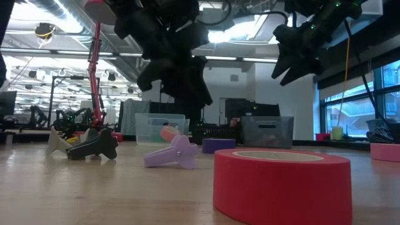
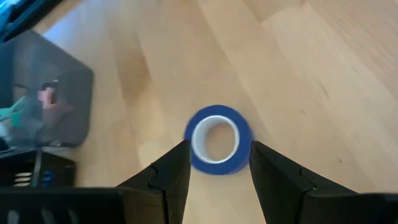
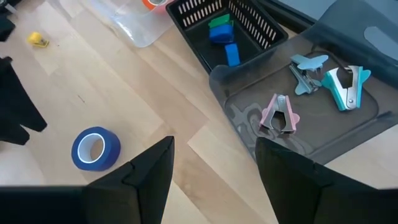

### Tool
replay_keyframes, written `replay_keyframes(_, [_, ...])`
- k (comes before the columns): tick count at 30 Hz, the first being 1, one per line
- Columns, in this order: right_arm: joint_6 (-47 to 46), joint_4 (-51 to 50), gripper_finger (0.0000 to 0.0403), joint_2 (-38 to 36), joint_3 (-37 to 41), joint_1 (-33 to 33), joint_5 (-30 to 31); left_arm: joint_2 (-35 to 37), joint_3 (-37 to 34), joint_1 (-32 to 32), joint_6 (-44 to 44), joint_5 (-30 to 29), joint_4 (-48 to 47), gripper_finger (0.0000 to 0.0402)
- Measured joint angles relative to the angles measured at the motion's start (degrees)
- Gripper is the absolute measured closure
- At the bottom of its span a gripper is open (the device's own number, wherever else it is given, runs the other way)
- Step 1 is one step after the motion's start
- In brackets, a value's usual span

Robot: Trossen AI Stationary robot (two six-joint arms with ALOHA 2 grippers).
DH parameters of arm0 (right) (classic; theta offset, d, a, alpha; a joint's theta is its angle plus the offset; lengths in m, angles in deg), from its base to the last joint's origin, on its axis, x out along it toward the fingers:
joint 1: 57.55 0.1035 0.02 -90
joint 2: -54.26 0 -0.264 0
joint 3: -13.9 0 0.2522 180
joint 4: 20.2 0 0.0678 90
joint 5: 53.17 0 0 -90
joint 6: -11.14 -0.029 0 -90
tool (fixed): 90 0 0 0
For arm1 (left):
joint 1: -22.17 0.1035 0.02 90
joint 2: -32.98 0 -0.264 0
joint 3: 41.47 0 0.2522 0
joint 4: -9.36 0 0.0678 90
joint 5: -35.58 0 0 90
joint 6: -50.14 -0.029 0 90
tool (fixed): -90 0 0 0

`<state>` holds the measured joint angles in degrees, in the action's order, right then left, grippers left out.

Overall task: Pick and place Stapler, Stapler remover, tape
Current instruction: Put the blue tape into the transparent bin

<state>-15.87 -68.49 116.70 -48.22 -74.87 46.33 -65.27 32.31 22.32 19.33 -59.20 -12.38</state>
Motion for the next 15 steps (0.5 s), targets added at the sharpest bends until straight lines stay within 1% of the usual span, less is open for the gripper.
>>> replay_keyframes(5, [0.3,0.0,0.0176,0.0,0.0,0.0,0.0,-1.8,0.1,-0.6,0.9,0.0,0.1,0.0247])
replay_keyframes(8, [0.3,0.4,0.0176,0.0,0.0,0.0,0.0,-2.8,0.1,-0.6,1.6,1.1,0.8,0.0247])
replay_keyframes(11, [0.4,1.3,0.0176,0.0,0.0,0.0,0.0,-5.0,0.1,0.0,2.5,3.3,2.0,0.0247])
replay_keyframes(15, [0.4,2.1,0.0176,0.0,0.0,0.0,0.0,-8.4,1.0,0.0,2.6,3.1,1.7,0.0247])
